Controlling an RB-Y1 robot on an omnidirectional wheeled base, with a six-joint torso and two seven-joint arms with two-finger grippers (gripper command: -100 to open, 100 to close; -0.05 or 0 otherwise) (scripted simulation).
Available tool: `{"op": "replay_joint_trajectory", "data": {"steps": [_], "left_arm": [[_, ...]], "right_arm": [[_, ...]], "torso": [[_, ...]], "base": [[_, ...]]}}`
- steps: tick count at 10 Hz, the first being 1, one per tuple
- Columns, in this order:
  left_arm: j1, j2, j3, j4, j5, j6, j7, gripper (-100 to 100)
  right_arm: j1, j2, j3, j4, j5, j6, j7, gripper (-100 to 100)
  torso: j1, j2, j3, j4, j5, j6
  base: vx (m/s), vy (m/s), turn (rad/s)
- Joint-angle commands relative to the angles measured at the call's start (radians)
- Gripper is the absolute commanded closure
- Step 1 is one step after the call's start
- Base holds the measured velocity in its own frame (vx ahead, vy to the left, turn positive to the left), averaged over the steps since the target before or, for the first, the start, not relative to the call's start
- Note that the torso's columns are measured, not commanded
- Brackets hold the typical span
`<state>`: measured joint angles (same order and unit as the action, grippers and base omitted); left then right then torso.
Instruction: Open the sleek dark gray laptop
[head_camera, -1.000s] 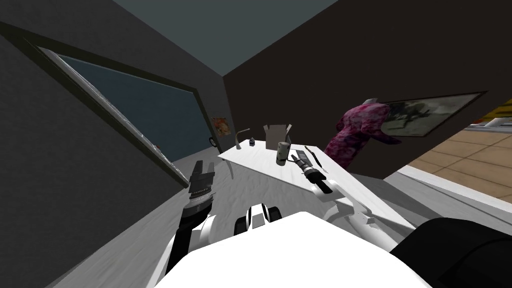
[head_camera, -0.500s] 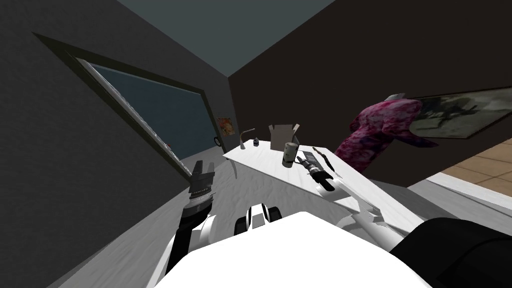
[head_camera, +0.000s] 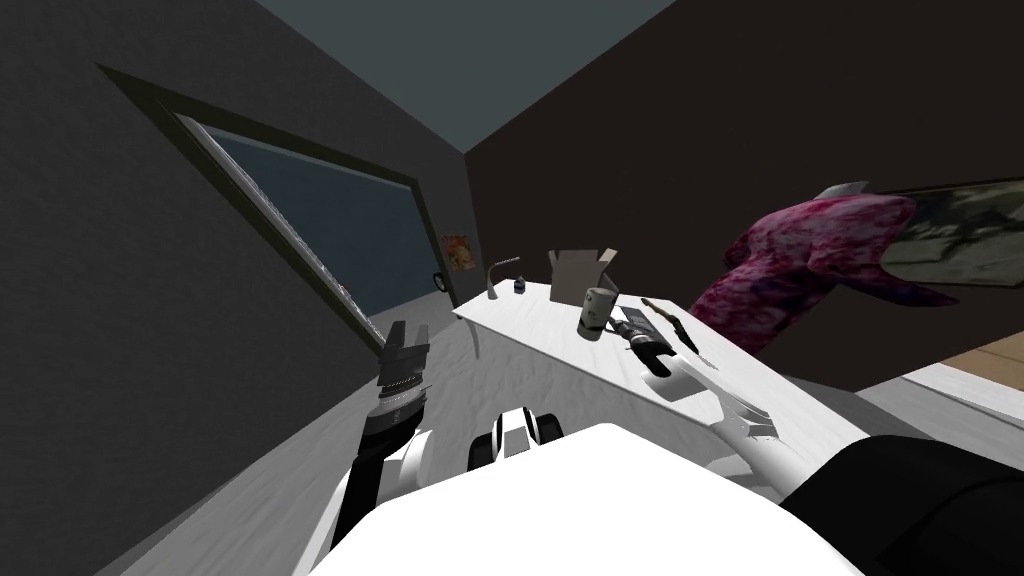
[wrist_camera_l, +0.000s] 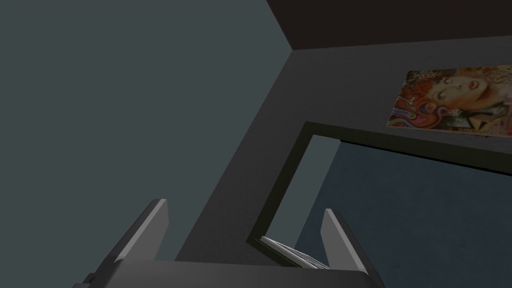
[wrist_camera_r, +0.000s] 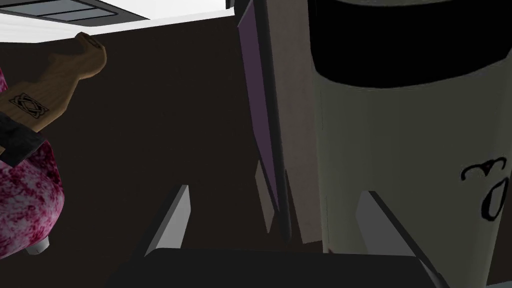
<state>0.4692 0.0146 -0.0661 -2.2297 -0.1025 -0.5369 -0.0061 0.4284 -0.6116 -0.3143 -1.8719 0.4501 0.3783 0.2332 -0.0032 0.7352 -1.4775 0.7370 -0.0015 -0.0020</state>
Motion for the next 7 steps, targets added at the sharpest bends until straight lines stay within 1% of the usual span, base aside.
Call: {"op": "replay_joint_trajectory", "data": {"steps": [1, 2, 4, 7], "left_arm": [[0.0, 0.0, 0.0, 0.0, 0.0, 0.0, 0.0, 0], [0.0, 0.0, 0.0, 0.0, 0.0, 0.0, 0.0, 0], [0.0, 0.0, 0.0, 0.0, 0.0, 0.0, 0.0, 0], [0.0, 0.0, 0.0, 0.0, 0.0, 0.0, 0.0, 0]], "right_arm": [[-0.003, -0.037, -0.024, 0.059, 0.034, 0.038, 0.02, -100], [-0.003, -0.037, -0.024, 0.059, 0.034, 0.038, 0.02, -100], [0.0, -0.083, -0.05, 0.117, 0.076, 0.088, 0.046, -100], [0.005, -0.148, -0.085, 0.193, 0.132, 0.153, 0.078, -100]], "torso": [[-0.001, -0.001, -0.001, -0.001, -0.001, 0.0], [0.0, -0.002, -0.001, -0.001, 0.0, 0.0], [-0.001, -0.003, -0.002, -0.002, -0.002, -0.001], [0.002, -0.005, -0.003, -0.002, 0.0, -0.002]], "base": [[0.077, 0.071, 0.078], [0.075, 0.069, 0.01], [0.072, 0.087, 0.054], [0.165, 0.112, 0.059]]}}
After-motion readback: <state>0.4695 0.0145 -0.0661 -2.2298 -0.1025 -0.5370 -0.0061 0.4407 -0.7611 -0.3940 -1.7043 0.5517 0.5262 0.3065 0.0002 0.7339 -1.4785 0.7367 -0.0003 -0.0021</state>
